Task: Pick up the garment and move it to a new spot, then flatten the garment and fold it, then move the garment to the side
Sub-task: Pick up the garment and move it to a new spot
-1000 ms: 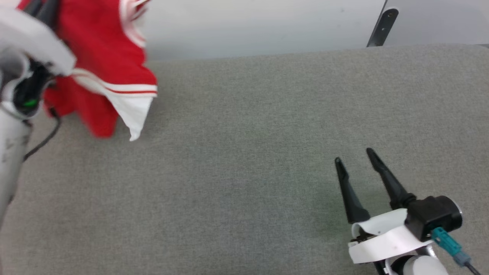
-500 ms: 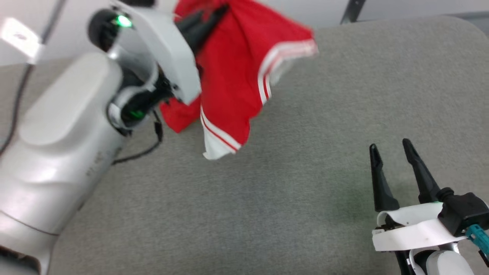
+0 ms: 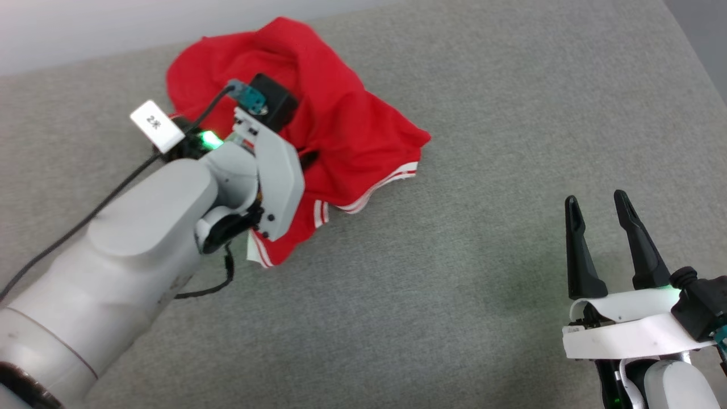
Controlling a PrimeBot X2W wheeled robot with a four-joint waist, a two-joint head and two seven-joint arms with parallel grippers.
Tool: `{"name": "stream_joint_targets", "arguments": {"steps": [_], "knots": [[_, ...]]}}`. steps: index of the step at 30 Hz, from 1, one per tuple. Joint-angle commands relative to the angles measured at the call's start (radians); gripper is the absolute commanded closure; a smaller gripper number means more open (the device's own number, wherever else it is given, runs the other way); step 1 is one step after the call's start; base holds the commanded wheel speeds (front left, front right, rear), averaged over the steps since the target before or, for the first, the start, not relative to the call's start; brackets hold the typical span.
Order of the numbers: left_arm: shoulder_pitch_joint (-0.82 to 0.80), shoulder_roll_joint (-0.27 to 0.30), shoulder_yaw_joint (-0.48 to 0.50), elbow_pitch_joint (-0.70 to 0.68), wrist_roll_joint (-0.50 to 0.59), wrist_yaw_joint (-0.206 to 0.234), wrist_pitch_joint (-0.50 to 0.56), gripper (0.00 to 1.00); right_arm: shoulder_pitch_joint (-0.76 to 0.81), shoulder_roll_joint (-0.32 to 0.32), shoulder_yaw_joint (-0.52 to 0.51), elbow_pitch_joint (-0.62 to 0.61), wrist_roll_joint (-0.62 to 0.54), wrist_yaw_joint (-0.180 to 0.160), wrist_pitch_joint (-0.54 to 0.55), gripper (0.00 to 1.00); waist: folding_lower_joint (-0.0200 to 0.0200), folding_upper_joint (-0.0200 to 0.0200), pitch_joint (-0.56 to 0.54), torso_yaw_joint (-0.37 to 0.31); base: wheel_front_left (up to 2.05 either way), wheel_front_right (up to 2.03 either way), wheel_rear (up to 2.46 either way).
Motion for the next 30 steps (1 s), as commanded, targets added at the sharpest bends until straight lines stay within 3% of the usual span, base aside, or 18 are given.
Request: {"name": "stream_joint_targets", "arguments": {"steps": [1, 8, 18, 19, 20, 21, 30], "knots": [[-0.002, 0.005, -0.006, 0.010, -0.016, 0.002, 0.009, 1.00, -0.014, 0.001, 0.002, -0.006, 0.005, -0.001, -0.005, 0.00, 0.0000, -0.0001, 0.029, -0.030, 0.00, 0.00, 0.00], [-0.019, 0.015, -0.114, 0.107, -0.015, 0.003, 0.076, 1.00, -0.022, 0.001, 0.011, -0.012, 0.026, -0.001, -0.005, 0.00, 0.0000, -0.0001, 0.057, -0.039, 0.00, 0.00, 0.00], [0.007, 0.021, -0.158, 0.180, 0.006, 0.009, 0.154, 1.00, -0.048, 0.001, 0.031, -0.010, 0.046, -0.001, -0.005, 0.00, 0.0000, -0.0001, 0.083, -0.054, 0.00, 0.00, 0.00], [0.007, 0.020, -0.159, 0.181, 0.006, 0.009, 0.152, 0.95, -0.047, 0.001, 0.031, -0.009, 0.044, -0.001, -0.005, 0.00, 0.0000, -0.0001, 0.082, -0.054, 0.00, 0.00, 0.00], [0.006, 0.021, -0.160, 0.180, 0.000, 0.009, 0.150, 0.66, -0.047, 0.001, 0.030, -0.008, 0.045, -0.001, -0.005, 0.00, 0.0000, -0.0001, 0.082, -0.054, 0.00, 0.00, 0.00], [0.004, 0.021, -0.160, 0.178, -0.010, 0.009, 0.144, 0.00, -0.047, 0.001, 0.029, -0.006, 0.045, -0.001, -0.005, 0.00, 0.0000, -0.0001, 0.080, -0.052, 0.00, 0.00, 0.00], [-0.039, 0.012, -0.145, 0.128, -0.098, 0.006, 0.035, 0.00, -0.030, 0.001, 0.025, 0.010, 0.007, -0.001, -0.005, 0.00, 0.0000, -0.0001, 0.024, 0.005, 0.00, 0.00, 0.00]]}}
